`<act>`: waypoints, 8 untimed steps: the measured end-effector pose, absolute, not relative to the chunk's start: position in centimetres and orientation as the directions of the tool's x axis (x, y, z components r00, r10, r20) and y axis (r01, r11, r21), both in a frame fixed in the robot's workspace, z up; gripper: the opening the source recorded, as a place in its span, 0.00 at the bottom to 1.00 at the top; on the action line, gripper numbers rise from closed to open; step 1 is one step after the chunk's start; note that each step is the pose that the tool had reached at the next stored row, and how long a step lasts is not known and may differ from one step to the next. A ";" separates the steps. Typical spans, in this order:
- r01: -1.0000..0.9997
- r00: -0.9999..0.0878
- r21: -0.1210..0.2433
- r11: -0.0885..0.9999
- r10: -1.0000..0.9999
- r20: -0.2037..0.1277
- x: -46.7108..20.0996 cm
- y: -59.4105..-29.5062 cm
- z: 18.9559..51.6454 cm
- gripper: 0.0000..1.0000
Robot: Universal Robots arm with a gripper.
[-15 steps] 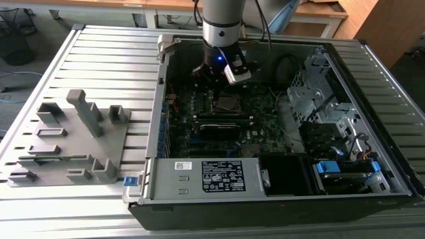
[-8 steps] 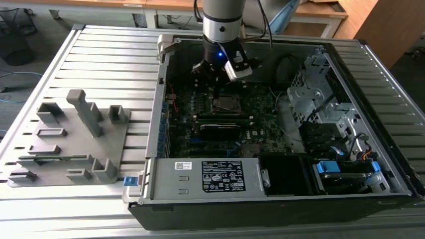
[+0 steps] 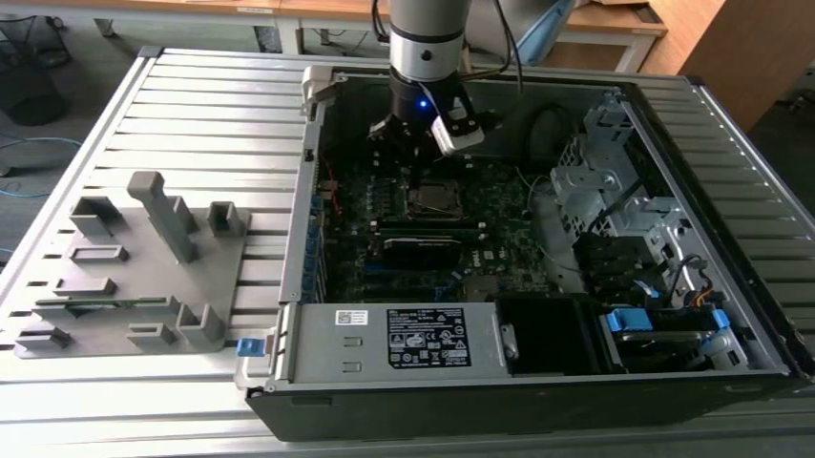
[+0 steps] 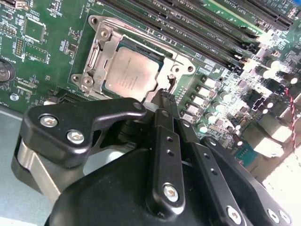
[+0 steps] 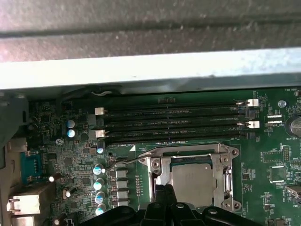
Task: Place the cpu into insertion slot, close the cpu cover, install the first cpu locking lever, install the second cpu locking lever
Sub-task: 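Close the cpu cover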
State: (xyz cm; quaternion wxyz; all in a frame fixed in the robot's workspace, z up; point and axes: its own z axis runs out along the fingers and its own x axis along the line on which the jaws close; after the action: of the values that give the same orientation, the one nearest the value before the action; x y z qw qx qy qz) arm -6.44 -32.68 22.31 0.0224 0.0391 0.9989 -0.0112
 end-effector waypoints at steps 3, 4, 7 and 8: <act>0.079 -0.996 -0.021 0.997 0.078 -0.046 -6.1 -32.7 22.3 0.11; 0.079 -0.996 -0.021 0.997 0.078 -0.046 -5.9 -32.7 22.3 0.11; 0.079 -0.996 -0.021 0.997 0.078 -0.046 -5.4 -32.7 22.3 0.11; 0.079 -0.996 -0.021 0.997 0.078 -0.046 -5.2 -32.7 22.3 0.11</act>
State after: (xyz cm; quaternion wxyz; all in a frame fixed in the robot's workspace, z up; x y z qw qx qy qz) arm -5.16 -32.67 22.27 0.0225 0.0391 0.9989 -0.0111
